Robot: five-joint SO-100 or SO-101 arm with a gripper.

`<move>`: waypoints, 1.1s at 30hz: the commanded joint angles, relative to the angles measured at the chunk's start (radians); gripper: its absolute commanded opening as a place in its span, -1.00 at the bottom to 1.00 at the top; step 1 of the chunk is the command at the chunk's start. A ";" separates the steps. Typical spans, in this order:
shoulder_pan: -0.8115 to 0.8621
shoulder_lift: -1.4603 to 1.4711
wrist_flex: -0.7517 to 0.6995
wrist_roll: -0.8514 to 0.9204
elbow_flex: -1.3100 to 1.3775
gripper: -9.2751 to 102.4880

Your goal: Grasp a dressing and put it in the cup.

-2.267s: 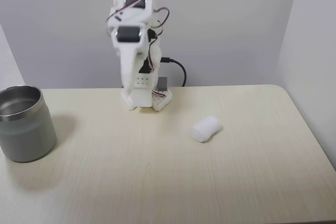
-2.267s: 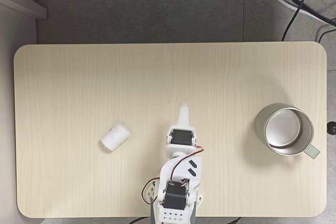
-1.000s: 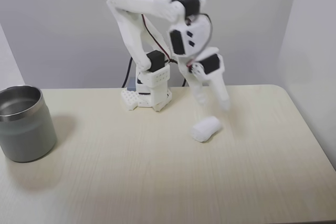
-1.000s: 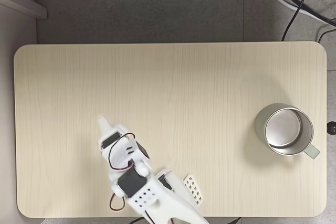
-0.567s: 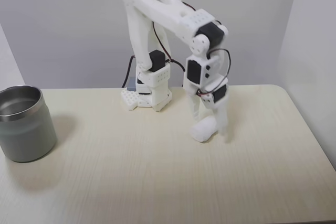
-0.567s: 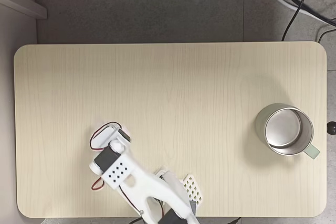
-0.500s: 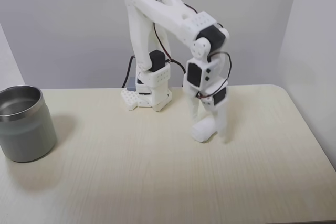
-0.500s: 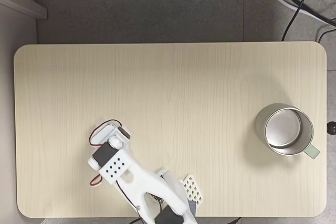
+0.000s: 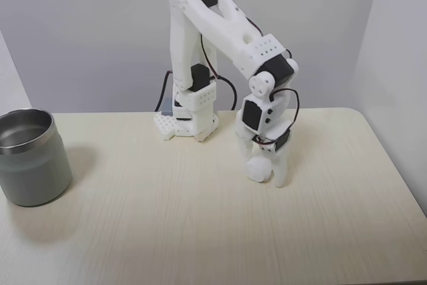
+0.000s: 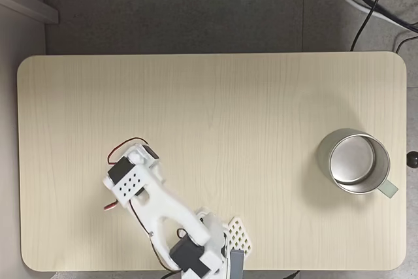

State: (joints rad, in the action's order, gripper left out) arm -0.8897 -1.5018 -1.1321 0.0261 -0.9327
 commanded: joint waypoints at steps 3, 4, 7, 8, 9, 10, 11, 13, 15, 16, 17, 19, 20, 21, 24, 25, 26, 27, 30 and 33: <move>-0.035 0.034 0.026 -0.003 0.006 -0.48; -0.043 0.052 0.035 -0.003 0.018 -0.53; -0.067 0.112 0.061 0.009 0.057 -0.61; -0.075 0.127 0.067 0.012 0.069 -0.62; -0.078 0.140 0.074 0.014 0.075 -0.63; -0.081 0.147 0.078 0.020 0.080 -0.66; -0.086 0.150 0.083 0.026 0.080 -0.70; -0.095 0.141 0.087 0.034 0.074 -0.79; -0.098 0.121 0.084 0.032 0.057 -0.83; -0.095 0.118 0.083 0.028 0.055 -0.83; -0.094 0.120 0.083 0.025 0.054 -0.83; -0.084 0.135 0.081 0.020 0.051 -0.83; -0.080 0.152 0.071 0.018 0.046 -0.83; -0.071 0.175 0.054 0.017 0.040 -0.83; -0.044 0.285 -0.032 0.017 0.005 -0.83; -0.035 0.334 -0.069 0.018 -0.009 -0.83; -0.026 0.383 -0.104 0.020 -0.026 -0.83; -0.018 0.434 -0.141 0.021 -0.043 -0.83; 0.005 0.584 -0.236 0.032 -0.092 -0.83; 0.026 0.729 -0.290 0.060 -0.120 -0.83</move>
State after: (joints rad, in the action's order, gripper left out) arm -0.8866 -0.9127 -1.3775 0.0690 -0.9894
